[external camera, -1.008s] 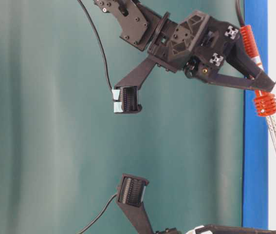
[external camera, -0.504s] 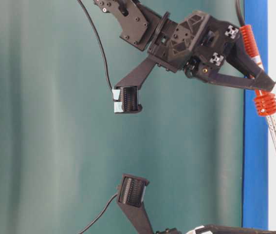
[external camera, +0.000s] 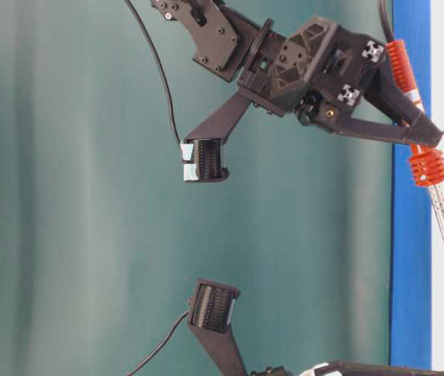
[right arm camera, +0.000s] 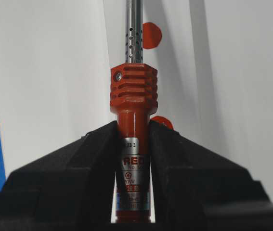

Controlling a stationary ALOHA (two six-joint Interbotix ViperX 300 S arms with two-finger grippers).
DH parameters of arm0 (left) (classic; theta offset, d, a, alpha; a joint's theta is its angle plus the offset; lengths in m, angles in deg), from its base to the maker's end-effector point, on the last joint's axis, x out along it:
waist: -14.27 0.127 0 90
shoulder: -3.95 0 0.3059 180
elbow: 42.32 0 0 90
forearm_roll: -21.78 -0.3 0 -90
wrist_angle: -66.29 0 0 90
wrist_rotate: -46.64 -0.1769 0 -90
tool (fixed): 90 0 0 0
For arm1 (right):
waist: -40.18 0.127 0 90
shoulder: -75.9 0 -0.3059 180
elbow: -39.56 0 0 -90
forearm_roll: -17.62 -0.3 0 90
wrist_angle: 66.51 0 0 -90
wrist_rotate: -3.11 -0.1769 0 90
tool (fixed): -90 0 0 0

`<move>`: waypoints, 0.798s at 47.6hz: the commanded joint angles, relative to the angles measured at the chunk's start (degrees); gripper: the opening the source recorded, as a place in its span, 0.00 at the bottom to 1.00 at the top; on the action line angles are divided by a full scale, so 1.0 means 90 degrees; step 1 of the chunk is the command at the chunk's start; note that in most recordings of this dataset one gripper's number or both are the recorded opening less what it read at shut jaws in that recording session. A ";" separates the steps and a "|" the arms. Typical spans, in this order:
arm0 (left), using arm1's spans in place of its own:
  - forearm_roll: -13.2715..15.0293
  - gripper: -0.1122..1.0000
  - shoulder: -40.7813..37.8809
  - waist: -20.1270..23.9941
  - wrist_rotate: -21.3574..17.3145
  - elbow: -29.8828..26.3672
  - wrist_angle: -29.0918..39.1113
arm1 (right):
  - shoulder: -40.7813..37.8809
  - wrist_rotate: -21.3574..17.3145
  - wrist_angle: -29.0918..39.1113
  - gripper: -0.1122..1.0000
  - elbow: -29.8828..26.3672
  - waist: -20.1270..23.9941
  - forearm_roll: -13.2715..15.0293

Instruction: Touch the tip of the soldering iron to the tip of the solder at the mark.

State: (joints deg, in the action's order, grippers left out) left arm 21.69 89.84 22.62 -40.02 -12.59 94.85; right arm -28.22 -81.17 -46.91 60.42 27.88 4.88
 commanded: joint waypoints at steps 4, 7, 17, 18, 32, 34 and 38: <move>-0.0010 0.12 0.0049 0.0000 -0.0010 -0.0098 -0.0010 | 0.0078 0.0010 -0.0020 0.16 -0.0166 -0.0010 0.0020; -0.0010 0.12 0.0049 0.0020 -0.0010 -0.0098 -0.0010 | 0.0078 0.0010 -0.0020 0.16 -0.0166 -0.0010 0.0020; -0.0010 0.12 0.0049 0.0000 -0.0010 -0.0098 -0.0010 | 0.0068 0.0010 -0.0020 0.16 -0.0166 -0.0010 0.0020; -0.0010 0.12 0.0049 0.0000 -0.0010 -0.0098 -0.0020 | 0.0078 0.0000 -0.0020 0.16 -0.0166 -0.0010 0.0020; -0.0010 0.12 0.0137 0.0000 -0.0020 -0.0107 0.0059 | 0.0068 0.0010 -0.0020 0.16 -0.0166 -0.0010 0.0020; -0.0010 0.12 0.0195 0.0000 -0.0010 -0.0107 0.0107 | 0.0068 0.0010 -0.0020 0.16 -0.0156 -0.0010 0.0020; -0.0010 0.12 0.0361 0.0000 -0.0010 -0.0098 0.0264 | 0.0068 0.0000 -0.0020 0.16 -0.0166 -0.0010 0.0029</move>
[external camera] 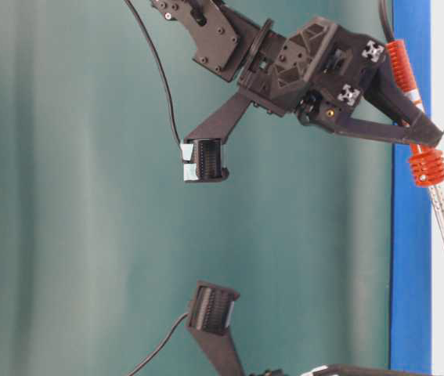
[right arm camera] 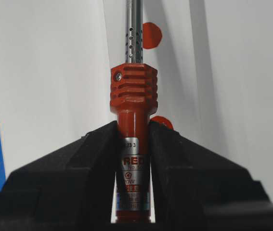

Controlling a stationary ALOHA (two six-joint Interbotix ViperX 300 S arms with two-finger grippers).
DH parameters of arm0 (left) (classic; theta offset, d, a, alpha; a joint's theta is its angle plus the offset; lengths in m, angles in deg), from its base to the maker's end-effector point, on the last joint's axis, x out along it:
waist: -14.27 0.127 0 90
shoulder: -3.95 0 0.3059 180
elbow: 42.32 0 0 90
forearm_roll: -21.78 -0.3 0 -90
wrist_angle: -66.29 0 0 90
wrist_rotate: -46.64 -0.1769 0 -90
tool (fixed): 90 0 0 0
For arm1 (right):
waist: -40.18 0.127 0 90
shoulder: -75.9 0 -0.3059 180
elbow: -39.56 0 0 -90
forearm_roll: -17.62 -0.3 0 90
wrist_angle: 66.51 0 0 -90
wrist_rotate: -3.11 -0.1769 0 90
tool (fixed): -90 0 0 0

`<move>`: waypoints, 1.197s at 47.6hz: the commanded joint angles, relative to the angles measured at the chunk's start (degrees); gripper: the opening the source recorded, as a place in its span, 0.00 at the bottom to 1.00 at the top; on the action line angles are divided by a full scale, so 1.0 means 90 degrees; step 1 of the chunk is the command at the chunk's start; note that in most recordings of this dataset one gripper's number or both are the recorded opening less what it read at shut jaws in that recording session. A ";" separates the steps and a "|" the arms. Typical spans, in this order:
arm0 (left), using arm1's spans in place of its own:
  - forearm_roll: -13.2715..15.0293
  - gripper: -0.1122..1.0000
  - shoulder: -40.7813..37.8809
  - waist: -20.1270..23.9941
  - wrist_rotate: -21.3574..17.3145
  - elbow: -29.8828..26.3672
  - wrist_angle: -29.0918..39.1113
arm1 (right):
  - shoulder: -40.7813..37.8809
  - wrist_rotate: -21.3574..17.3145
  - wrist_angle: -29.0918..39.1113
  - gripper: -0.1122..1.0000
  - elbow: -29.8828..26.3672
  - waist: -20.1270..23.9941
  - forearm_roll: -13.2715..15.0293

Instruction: Touch the tip of the soldering iron to the tip of the solder at the mark.

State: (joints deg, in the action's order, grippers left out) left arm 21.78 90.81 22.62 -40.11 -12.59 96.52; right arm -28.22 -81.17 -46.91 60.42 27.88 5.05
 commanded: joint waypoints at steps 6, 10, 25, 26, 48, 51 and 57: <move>-0.0020 0.12 0.0684 0.0000 0.0010 -0.0039 0.0381 | 0.0078 0.0010 -0.0020 0.16 -0.0166 -0.0010 0.0000; -0.0020 0.12 0.0937 0.0000 0.0020 0.0049 0.0430 | 0.0078 0.0010 -0.0020 0.16 -0.0166 -0.0010 0.0000; -0.0020 0.12 0.1416 -0.0010 0.0215 0.0322 0.0410 | 0.0068 0.0020 -0.0029 0.16 -0.0156 -0.0010 0.0000; -0.0020 0.12 0.1426 -0.0020 0.0215 0.0332 0.0410 | 0.0068 0.0029 -0.0029 0.16 -0.0156 -0.0010 0.0000; -0.0020 0.12 0.1543 -0.0020 0.0225 0.0430 0.0391 | 0.1309 0.0020 -0.0195 0.16 0.0586 -0.0010 0.0088; -0.0020 0.12 0.1553 -0.0020 0.0225 0.0439 0.0371 | 0.1553 0.0000 -0.0254 0.16 0.0811 -0.0020 0.0088; -0.0020 0.12 0.1563 -0.0020 0.0225 0.0449 0.0361 | 0.1963 -0.0029 -0.0420 0.16 0.1250 -0.0029 0.0088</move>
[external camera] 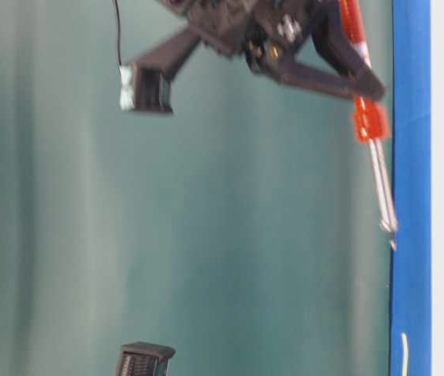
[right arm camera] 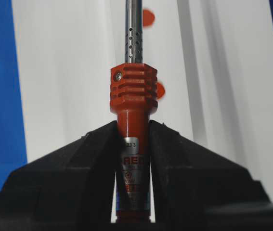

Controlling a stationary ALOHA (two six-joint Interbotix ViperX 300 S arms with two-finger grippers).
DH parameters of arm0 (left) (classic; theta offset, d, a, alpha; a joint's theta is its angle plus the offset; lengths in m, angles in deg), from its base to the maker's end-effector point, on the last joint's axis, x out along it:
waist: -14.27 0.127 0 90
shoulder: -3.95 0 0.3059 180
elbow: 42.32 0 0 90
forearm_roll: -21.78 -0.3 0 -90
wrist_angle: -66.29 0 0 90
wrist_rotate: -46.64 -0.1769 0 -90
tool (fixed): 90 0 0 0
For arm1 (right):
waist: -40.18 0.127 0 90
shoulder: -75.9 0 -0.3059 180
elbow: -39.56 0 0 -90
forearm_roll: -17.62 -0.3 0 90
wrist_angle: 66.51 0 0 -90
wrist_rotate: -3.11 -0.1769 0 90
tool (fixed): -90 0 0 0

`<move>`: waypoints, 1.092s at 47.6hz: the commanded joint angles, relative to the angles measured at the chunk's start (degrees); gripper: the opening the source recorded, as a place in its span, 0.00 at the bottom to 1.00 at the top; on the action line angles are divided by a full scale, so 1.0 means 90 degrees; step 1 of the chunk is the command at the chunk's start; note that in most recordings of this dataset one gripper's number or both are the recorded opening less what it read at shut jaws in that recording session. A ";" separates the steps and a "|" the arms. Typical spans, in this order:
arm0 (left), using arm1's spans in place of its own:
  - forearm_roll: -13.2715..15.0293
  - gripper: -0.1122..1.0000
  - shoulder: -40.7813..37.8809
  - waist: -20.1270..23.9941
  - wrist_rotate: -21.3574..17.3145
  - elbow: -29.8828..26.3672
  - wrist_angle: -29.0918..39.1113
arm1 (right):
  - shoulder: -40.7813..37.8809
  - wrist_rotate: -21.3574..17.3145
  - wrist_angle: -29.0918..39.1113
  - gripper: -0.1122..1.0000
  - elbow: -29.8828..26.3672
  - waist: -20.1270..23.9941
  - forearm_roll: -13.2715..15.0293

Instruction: Touch the tip of the soldering iron to the tip of the solder at the mark.

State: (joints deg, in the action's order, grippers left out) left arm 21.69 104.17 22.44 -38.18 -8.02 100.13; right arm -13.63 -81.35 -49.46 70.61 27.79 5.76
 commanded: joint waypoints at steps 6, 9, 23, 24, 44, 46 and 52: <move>-0.0010 0.12 0.0068 0.0000 0.0010 -0.0059 -0.0039 | 0.0615 -0.0088 -0.0137 0.16 0.0381 -0.0020 0.0010; -0.0010 0.12 0.0068 0.0000 0.0010 -0.0059 -0.0049 | 0.0693 -0.0098 -0.0137 0.16 0.0469 -0.0020 0.0000; -0.0010 0.12 -0.0010 0.0000 0.0010 -0.0146 -0.0127 | 0.0723 -0.0098 -0.0146 0.16 0.0518 -0.0020 0.0010; -0.0010 0.12 -0.0020 0.0000 0.0010 -0.0166 -0.0137 | 0.0723 -0.0098 -0.0146 0.16 0.0518 -0.0020 0.0010; -0.0010 0.12 -0.1240 -0.0078 -0.0088 -0.1426 -0.0186 | 0.0703 -0.0088 -0.0146 0.16 0.0527 -0.0020 0.0010; -0.0010 0.12 -0.1426 -0.0078 -0.0098 -0.1523 -0.0186 | 0.0713 -0.0098 -0.0146 0.16 0.0527 -0.0020 0.0010; -0.0010 0.12 -0.1973 -0.0078 -0.0078 -0.1768 -0.0195 | 0.0703 -0.0088 -0.0146 0.16 0.0547 -0.0020 0.0010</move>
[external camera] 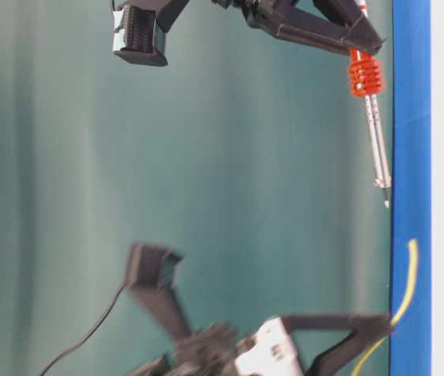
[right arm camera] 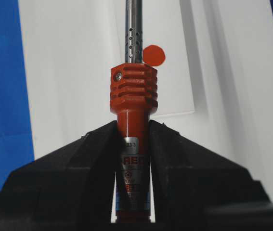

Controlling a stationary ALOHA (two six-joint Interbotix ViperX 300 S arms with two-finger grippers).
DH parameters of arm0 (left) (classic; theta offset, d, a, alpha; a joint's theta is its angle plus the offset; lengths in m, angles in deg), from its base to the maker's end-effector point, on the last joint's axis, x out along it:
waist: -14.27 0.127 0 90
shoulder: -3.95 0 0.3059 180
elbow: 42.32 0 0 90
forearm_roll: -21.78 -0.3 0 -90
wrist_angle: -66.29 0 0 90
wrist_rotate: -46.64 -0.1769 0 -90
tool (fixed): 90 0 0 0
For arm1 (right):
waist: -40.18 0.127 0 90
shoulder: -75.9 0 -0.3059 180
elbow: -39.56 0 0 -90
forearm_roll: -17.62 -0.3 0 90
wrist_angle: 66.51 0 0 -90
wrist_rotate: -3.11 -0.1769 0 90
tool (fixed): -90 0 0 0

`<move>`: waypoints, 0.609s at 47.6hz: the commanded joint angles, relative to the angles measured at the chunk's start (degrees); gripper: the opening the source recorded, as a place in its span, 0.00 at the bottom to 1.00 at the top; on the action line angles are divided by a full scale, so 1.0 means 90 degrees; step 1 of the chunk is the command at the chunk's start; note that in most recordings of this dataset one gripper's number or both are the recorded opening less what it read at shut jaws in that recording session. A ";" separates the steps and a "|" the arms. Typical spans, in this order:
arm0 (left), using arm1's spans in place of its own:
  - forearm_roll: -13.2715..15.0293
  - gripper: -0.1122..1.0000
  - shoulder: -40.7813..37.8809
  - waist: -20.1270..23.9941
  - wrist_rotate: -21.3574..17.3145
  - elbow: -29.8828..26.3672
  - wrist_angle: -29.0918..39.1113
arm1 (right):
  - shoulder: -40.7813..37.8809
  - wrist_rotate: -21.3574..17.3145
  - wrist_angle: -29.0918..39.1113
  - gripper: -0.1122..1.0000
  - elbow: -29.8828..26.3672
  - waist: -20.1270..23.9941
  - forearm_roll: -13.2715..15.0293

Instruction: Touch the tip of the soldering iron to the tip of the solder at the mark.

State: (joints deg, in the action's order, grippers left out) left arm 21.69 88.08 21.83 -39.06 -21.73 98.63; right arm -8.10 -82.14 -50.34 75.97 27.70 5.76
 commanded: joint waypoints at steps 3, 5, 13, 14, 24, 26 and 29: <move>-0.0010 0.12 -0.0410 -0.0010 0.0039 -0.0342 -0.0049 | 0.0088 0.0000 -0.0059 0.16 -0.0039 -0.0010 0.0010; -0.0010 0.12 -0.0488 -0.0010 0.0039 -0.0391 -0.0078 | 0.0088 0.0000 -0.0059 0.16 -0.0039 -0.0010 0.0010; -0.0010 0.12 -0.0566 -0.0010 0.0059 -0.0430 -0.0352 | 0.0088 0.0000 -0.0068 0.16 -0.0010 -0.0010 0.0010; -0.0010 0.12 -0.0566 -0.0010 0.0078 -0.0420 -0.0371 | 0.0088 0.0000 -0.0068 0.16 -0.0010 -0.0010 0.0010; -0.0010 0.12 -0.0723 -0.0029 0.0117 -0.0391 -0.0391 | 0.0078 0.0000 -0.0078 0.16 0.0010 -0.0010 0.0010; -0.0010 0.12 -0.0762 -0.0039 0.0117 -0.0381 -0.0391 | 0.0088 0.0000 -0.0078 0.16 0.0020 -0.0010 0.0010; -0.0010 0.12 -0.0791 -0.0039 0.0117 -0.0352 -0.0381 | 0.0088 0.0000 -0.0078 0.16 0.0020 -0.0010 0.0010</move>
State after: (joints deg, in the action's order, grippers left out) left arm 21.69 80.52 21.65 -38.09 -24.37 95.56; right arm -8.10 -82.14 -50.52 76.68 27.70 5.76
